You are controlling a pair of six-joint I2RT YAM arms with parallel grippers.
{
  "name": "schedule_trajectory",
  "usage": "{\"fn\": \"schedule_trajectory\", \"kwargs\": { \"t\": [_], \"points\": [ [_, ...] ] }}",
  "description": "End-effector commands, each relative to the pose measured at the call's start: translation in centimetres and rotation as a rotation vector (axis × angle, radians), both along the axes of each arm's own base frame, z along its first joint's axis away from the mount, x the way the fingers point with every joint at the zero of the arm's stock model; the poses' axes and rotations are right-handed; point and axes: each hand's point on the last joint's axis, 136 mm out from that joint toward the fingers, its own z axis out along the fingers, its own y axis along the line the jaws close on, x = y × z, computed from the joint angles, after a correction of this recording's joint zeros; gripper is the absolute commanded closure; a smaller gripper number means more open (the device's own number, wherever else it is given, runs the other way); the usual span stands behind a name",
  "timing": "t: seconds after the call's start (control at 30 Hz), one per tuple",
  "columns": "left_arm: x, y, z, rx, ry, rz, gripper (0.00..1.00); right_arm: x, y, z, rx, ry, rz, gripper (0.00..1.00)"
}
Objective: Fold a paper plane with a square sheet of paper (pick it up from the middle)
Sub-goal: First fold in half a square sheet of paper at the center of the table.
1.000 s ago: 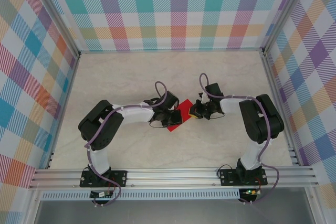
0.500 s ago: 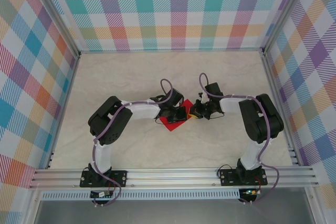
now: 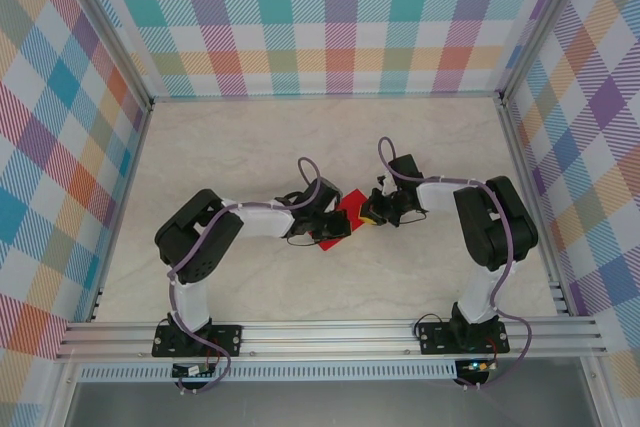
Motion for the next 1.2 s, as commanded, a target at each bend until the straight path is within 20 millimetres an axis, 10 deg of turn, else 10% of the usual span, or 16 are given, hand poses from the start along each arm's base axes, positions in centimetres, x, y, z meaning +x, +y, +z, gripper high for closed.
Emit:
{"fn": "schedule_trajectory", "kwargs": {
  "t": [0.0,1.17],
  "points": [
    [-4.6,3.0,-2.7,0.123,0.13,-0.085,0.94,-2.0,-3.3,-4.9,-0.21,0.116,-0.047,0.98],
    [-8.9,11.1,-5.0,0.316,0.196,-0.048,0.95,-2.0,-4.1,-5.4,-0.275,0.142,-0.036,0.98]
  ]
}}
